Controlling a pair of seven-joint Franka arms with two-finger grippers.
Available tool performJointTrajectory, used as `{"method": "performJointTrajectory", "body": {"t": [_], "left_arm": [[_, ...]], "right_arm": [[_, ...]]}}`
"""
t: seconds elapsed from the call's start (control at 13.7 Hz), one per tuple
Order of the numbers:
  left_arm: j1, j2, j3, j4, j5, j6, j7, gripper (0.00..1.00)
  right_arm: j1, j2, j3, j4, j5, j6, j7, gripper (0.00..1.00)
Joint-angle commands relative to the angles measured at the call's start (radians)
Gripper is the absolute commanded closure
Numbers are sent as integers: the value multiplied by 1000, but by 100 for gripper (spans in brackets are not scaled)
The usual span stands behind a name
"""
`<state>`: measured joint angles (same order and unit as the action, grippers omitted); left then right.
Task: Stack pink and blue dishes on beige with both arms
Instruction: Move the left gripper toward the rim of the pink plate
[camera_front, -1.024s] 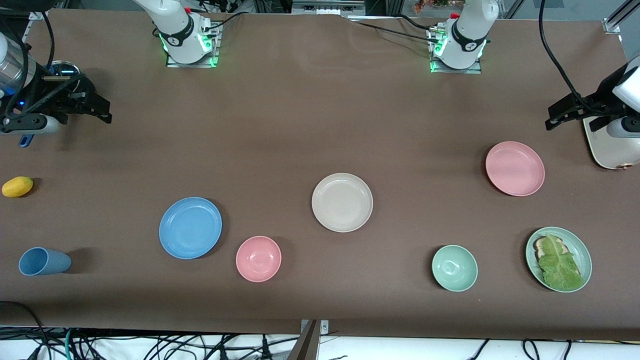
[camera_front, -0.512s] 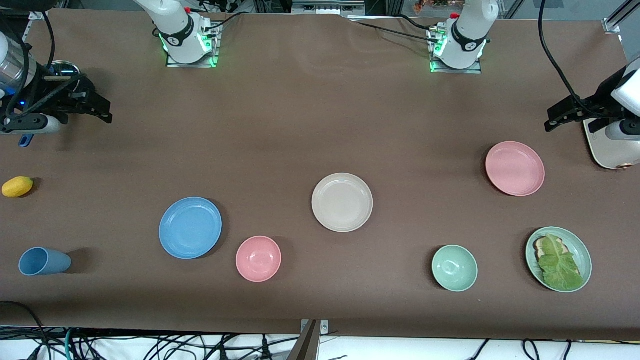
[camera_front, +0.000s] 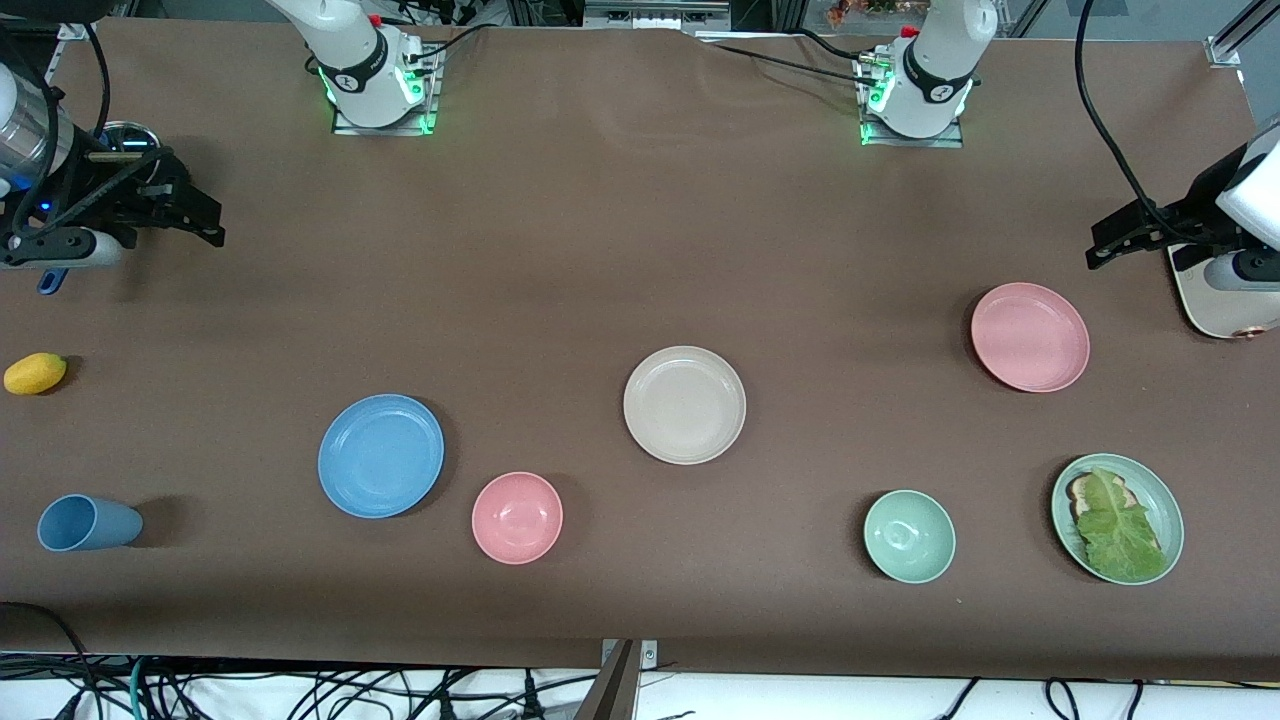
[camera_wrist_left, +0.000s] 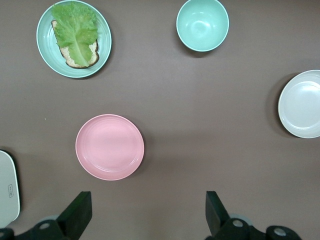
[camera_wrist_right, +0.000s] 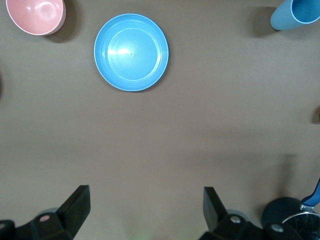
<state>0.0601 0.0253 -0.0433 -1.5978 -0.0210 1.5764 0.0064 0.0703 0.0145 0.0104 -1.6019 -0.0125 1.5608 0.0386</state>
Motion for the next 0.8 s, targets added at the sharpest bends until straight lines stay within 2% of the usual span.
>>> {"method": "performJointTrajectory", "body": {"t": [0.0,0.37,0.51,0.73], "left_arm": [[9,34,-4,38,-14,-13,27,0],[15,58,-1,16,-8,-21,33,0],[47,59,-1,15,-20,-51,47,0],[102,59,2,-57,-48,-36,141,0]], "right_arm": [[0,-18,5,-10,-14,4,14,0],[0,-18,5,-10,-14,5,14,0],[0,-18,5,-10,-14,4,14,0],[0,-18,5,-10,-14,4,14,0]]}}
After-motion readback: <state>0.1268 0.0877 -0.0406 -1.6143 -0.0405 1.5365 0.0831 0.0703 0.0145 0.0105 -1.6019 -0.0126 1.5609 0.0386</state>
